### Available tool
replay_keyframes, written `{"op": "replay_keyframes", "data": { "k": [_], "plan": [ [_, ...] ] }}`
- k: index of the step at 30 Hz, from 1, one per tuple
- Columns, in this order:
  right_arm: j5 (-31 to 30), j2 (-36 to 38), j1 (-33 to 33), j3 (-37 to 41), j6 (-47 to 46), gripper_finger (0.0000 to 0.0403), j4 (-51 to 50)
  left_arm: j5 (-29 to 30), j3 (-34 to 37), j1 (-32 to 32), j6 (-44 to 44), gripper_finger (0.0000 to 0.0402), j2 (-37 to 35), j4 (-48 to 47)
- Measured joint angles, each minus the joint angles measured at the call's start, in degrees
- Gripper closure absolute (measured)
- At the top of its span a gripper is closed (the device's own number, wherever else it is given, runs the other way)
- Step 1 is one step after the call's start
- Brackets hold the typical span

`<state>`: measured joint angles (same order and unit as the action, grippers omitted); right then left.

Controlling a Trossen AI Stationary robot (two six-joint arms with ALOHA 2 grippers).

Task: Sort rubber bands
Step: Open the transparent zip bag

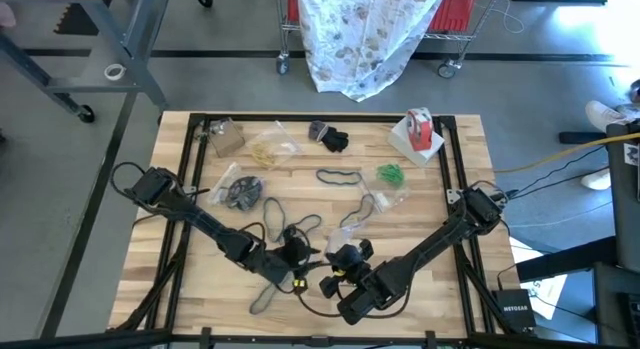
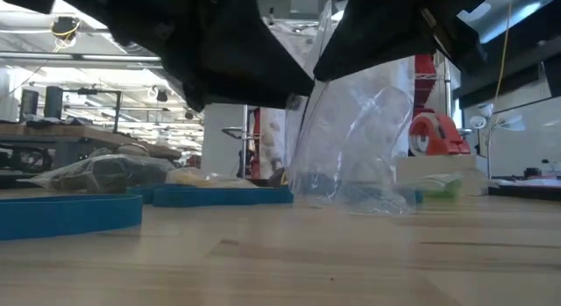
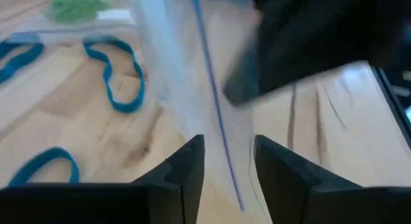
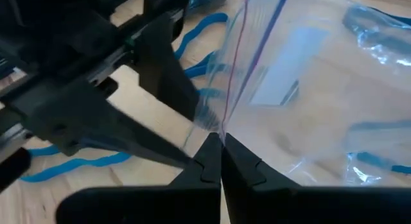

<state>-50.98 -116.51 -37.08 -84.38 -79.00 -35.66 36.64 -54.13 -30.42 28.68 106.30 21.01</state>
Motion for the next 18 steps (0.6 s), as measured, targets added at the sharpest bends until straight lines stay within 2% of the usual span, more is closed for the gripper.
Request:
{"op": "replay_keyframes", "data": {
  "k": [11, 13, 16, 18],
  "plan": [
    [-0.52, 0.0, 0.0, -0.02, 0.92, 0.0403, 0.27, -0.04, 0.0, 2.04, -4.11, 0.0279, 0.09, 0.05],
    [-0.56, 0.0, 0.0, -0.02, 2.33, 0.0403, 1.43, -0.06, 0.0, 2.04, -5.75, 0.03, 0.09, 1.06],
    [-0.64, -0.07, 0.09, -0.02, 5.04, 0.0403, 3.86, -0.28, 0.0, 2.15, -8.35, 0.0364, 0.09, 2.12],
    [-0.61, -0.33, 0.39, -0.04, 6.03, 0.0403, 4.9, -0.56, 0.0, 2.3, -9.73, 0.039, 0.1, 2.31]
  ]
}}
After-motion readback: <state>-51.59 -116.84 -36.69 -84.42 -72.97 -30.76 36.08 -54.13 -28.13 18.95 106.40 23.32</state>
